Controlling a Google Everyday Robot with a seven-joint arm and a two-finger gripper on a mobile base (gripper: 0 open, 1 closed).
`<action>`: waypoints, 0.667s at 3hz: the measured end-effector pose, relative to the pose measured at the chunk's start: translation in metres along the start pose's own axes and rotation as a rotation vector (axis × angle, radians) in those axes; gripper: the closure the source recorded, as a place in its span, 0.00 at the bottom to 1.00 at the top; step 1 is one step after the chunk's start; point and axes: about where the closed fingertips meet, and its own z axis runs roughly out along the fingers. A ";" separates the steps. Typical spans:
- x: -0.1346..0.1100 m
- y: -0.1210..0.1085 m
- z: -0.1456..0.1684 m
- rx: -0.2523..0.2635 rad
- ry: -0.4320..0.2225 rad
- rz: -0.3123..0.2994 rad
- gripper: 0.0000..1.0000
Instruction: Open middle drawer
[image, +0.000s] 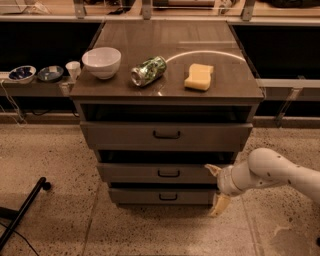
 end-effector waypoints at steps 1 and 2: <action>-0.002 -0.027 0.025 0.095 -0.019 -0.020 0.00; 0.005 -0.060 0.045 0.157 -0.003 -0.021 0.00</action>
Offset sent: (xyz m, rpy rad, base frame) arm 0.0928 0.0128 -0.0346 -0.0115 -0.2072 -0.1065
